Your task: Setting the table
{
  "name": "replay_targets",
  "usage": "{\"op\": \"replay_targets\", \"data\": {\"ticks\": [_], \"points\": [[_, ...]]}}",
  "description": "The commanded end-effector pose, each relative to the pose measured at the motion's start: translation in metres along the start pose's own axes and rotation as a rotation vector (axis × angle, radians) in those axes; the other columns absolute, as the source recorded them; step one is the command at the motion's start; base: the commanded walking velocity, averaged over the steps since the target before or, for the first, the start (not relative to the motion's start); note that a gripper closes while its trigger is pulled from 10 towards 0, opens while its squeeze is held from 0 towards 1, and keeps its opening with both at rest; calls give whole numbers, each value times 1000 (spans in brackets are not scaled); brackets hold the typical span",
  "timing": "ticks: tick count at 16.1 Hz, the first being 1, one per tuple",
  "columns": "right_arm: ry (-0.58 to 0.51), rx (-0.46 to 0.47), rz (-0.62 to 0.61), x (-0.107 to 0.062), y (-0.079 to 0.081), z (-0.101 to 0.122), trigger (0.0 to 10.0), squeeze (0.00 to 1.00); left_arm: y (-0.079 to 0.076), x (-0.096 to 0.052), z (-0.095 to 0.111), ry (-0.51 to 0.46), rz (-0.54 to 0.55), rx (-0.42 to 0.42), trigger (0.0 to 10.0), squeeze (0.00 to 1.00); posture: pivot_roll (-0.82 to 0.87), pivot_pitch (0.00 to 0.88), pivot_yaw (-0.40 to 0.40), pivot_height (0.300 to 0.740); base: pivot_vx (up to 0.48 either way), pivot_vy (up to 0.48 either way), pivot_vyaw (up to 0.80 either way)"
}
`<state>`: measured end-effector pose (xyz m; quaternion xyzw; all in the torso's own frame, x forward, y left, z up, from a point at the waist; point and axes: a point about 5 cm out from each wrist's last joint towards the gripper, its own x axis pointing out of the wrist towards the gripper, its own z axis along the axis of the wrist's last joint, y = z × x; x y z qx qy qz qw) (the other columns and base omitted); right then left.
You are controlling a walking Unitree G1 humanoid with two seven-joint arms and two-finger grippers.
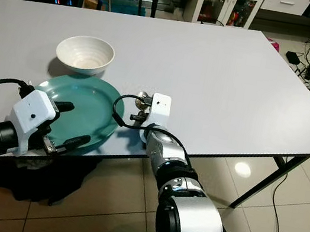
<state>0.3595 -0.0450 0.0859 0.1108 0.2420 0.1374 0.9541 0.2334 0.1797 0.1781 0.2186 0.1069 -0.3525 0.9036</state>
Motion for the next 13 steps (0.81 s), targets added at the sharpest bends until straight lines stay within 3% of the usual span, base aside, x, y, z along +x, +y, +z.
{"op": "replay_targets", "data": {"ticks": [1, 6, 7, 10, 12, 13], "points": [[-7, 9, 12, 1, 5, 5, 10000, 1000, 1, 0, 2, -3, -9, 13, 10000, 0, 97, 28, -27, 740, 0, 0, 0], [-66, 24, 14, 1, 4, 18, 10000, 1000, 5, 3, 5, -19, 12, 26, 10000, 0, 97, 11, -26, 740, 0, 0, 0], [-120, 36, 28, 0, 3, 28, 10000, 0, 11, 4, 10, -56, 64, 24, 10000, 0, 93, 1, -27, 740, 0, 0, 0], [-297, 43, 22, -9, -10, 59, 10000, 0, 25, 14, 19, -109, 222, -20, 10000, 0, 78, 0, -29, 740, 0, 0, 0], [-423, -98, -42, -25, -23, 78, 10000, 0, 28, 28, 24, -157, 345, -26, 10000, 0, 48, 0, -28, 740, 0, 0, 0], [-443, -91, -47, -30, -29, 79, 10000, 0, 32, 33, 24, -153, 407, -57, 10000, 0, 41, 0, -29, 740, 0, 0, 0]]}}
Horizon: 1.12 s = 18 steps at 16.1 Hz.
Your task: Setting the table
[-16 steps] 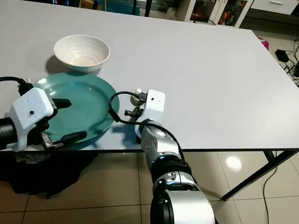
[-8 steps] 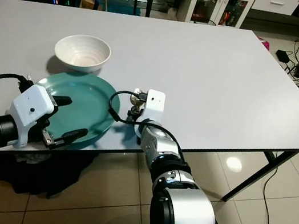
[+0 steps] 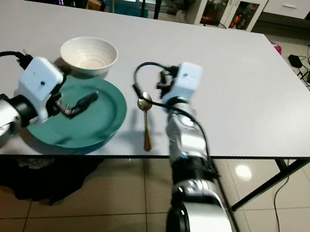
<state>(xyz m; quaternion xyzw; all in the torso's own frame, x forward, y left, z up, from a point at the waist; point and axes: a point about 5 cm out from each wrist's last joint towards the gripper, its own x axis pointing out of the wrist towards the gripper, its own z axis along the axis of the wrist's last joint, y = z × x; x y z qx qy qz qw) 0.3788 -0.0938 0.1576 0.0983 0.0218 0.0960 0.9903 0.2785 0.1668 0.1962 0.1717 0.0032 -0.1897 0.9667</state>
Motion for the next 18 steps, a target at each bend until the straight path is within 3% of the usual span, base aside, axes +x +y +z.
{"op": "replay_targets", "data": {"ticks": [1, 3, 7, 11, 14, 18], "points": [[3, -7, 3, -3, -2, 2, 10000, 0, 4, 3, 1, 0, 56, 2, 10000, 0, 35, 0, -27, 740, 0, 0, 0], [21, -11, 16, -14, -12, -6, 10000, 0, 3, 9, 5, -21, 92, -5, 10000, 0, 36, 0, -35, 740, 336, 0, 0], [46, -54, 64, -27, -10, -14, 10000, 0, 1, 4, 4, -25, 85, 23, 10000, 0, 32, 0, -41, 740, 359, 0, 200], [55, -52, 48, -32, -10, -14, 10000, 0, 1, 1, 1, -10, 90, 32, 10000, 0, 30, 0, -33, 740, 378, 0, 800], [50, -66, 13, -33, -19, -8, 10000, 0, 1, 2, 2, -9, 78, 53, 10000, 0, 32, 0, -30, 740, 385, 0, 800], [50, -40, -22, -32, -27, -3, 10000, 0, 2, 1, 2, -6, 80, 61, 10000, 0, 30, 0, -32, 740, 368, 0, 0]]}}
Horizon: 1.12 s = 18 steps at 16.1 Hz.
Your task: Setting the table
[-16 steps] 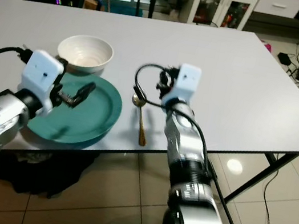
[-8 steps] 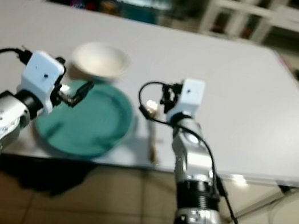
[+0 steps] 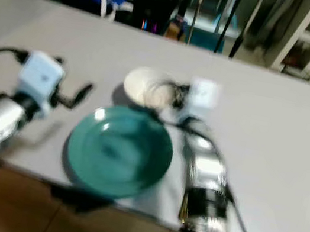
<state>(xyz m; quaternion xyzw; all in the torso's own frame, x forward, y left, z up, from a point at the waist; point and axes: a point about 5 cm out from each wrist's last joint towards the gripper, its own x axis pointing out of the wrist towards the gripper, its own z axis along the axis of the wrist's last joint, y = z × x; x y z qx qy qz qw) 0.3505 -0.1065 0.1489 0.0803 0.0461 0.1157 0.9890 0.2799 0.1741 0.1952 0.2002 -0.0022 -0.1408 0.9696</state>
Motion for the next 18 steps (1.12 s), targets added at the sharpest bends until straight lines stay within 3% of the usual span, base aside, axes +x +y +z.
{"op": "replay_targets", "data": {"ticks": [1, 5, 9, 13, 18], "points": [[-4, -9, -68, -2, -21, 5, 10000, 0, -4, 1, 6, -25, -16, 6, 10000, 0, 34, 0, -34, 740, 352, 0, 0], [-21, -5, -103, 2, -27, 11, 10000, 0, -3, 0, 7, -20, -25, 32, 10000, 0, 40, 0, -36, 740, 172, 0, 0], [-16, -30, -179, 15, -44, 17, 10000, 0, 6, -6, 5, -8, -26, 63, 10000, 0, 54, 0, -25, 740, 0, 0, 0], [78, -99, -271, 30, -59, 10, 10000, 0, 17, -17, 2, 20, -50, 70, 10000, 0, 89, 11, -22, 740, 0, 0, 0], [201, -201, -240, 33, -61, -3, 10000, 0, 27, -34, 1, 55, -49, 86, 10000, 0, 145, 76, -50, 740, 0, 0, 0]]}}
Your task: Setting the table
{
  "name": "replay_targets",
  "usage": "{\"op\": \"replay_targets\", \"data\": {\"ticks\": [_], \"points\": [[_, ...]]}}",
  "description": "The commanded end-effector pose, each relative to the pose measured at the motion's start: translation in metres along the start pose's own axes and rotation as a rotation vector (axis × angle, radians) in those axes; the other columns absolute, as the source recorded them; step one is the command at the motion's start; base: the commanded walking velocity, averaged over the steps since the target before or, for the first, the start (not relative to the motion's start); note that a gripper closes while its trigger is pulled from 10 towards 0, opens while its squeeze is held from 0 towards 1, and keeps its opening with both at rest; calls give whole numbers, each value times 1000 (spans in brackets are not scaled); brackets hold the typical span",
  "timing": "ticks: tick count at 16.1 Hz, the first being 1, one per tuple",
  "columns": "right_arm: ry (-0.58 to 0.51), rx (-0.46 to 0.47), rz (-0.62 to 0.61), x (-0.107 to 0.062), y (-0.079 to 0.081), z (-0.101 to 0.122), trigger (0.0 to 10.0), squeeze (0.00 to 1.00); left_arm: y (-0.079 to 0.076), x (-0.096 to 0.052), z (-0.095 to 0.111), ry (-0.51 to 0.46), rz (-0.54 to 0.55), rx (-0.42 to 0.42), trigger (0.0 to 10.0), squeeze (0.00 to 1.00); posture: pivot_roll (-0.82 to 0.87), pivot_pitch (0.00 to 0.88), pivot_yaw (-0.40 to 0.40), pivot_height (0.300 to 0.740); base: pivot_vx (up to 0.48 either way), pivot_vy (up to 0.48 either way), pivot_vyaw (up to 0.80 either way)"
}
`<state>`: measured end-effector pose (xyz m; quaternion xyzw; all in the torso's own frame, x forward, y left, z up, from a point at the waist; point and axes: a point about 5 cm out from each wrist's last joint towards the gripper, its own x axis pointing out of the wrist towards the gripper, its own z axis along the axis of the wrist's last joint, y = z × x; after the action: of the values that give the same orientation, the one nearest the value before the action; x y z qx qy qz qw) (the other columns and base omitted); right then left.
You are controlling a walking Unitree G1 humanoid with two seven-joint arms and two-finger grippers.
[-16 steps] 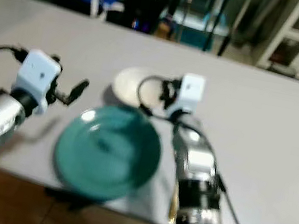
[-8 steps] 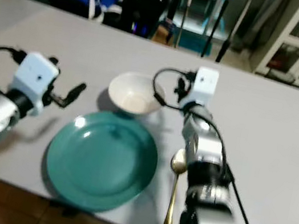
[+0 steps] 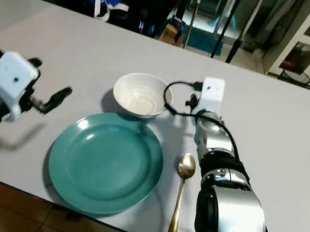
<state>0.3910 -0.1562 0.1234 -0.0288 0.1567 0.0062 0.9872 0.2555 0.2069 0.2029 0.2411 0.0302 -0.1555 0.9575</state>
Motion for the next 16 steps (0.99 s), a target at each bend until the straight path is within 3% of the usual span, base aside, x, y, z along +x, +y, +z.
{"op": "replay_targets", "data": {"ticks": [1, 6, 8, 12, 16], "points": [[-12, -45, 1, 1, -1, 7, 10000, 0, 1, -6, 5, -10, -15, 4, 10000, 0, 149, 84, -57, 740, 0, 0, 0], [-31, -55, 70, 2, 4, 9, 10000, 0, 2, -14, 5, -2, -25, -5, 10000, 0, 172, 101, -62, 740, 0, 0, 0], [-35, -88, 169, 1, 12, 6, 10000, 0, 5, -14, 6, 0, -20, -3, 10000, 0, 179, 99, -62, 740, 0, 0, 0], [-41, -80, 249, 0, 22, 5, 10000, 0, 6, -14, 6, -1, -20, -5, 10000, 0, 181, 92, -61, 740, 0, 0, 0], [-89, -101, 377, -2, 42, 12, 10000, 0, 6, -12, 9, -11, -24, -4, 10000, 0, 187, 78, -64, 740, 0, 0, 0]]}}
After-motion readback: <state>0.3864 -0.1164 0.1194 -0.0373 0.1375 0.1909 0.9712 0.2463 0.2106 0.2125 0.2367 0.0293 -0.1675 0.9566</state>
